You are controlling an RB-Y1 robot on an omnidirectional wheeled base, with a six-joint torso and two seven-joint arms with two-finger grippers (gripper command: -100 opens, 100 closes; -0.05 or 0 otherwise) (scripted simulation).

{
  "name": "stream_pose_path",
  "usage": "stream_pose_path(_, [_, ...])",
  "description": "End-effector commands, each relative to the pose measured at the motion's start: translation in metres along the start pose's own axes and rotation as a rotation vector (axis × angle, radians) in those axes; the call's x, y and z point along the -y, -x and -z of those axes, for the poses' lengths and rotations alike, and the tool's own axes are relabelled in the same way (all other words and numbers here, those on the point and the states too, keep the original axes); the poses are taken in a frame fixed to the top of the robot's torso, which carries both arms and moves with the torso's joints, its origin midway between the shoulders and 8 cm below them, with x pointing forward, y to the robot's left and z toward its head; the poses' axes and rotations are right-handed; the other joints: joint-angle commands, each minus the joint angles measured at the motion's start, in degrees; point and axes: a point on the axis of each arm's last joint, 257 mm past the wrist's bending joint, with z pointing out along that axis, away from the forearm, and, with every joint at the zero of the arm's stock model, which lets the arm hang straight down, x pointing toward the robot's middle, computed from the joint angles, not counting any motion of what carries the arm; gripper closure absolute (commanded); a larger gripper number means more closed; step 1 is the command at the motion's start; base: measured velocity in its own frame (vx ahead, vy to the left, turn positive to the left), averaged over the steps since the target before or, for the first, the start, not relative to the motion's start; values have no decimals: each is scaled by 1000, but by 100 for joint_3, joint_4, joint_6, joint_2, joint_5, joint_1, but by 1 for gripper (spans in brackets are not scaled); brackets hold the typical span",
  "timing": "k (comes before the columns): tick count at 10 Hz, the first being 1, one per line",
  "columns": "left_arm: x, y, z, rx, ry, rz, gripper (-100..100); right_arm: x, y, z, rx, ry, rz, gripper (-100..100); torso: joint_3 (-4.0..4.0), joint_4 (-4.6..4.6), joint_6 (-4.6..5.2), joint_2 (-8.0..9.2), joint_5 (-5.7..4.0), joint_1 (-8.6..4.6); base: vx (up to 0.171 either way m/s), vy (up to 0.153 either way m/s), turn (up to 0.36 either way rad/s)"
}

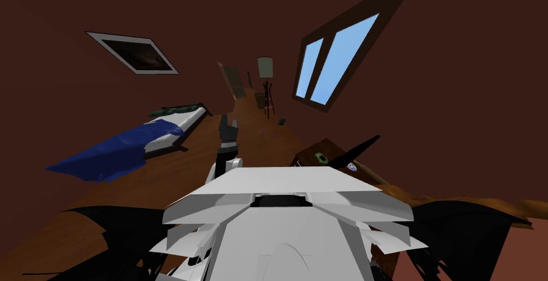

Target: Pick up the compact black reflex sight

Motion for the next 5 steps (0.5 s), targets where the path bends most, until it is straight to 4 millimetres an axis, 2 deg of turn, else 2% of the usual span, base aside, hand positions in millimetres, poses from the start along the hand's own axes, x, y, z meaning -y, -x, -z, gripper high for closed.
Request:
stream_pose_path(1, [0, 0, 0, 0, 0, 0, 0, 10, -23, 5, -52, -19, 29, -100, 0, 0, 0, 0, 0, 0, 18, -44, 356])
stream_pose_path(2, [0, 0, 0, 0, 0, 0, 0, 23, -51, 13, -114, -41, 46, -100, -1, 0, -5, -2, 1, 4, 18, -48, 483])
stream_pose_path(3, [0, 0, 0, 0, 0, 0, 0, 23, -52, 13, -114, -41, 46, -100, -1, 0, -4, -2, 1, 3, 14, -50, 129])
stream_pose_path(4, [0, 0, 0, 0, 0, 0, 0, 32, -69, 19, -155, -55, 62, -100, -1, -1, 3, -2, 1, 6, 14, -38, 243])
stream_pose_path(5, [0, 0, 0, 0, 0, 0, 0, 39, -80, 23, -182, -65, 76, -100, -2, 0, -3, -4, 2, 9, 29, -46, 452])
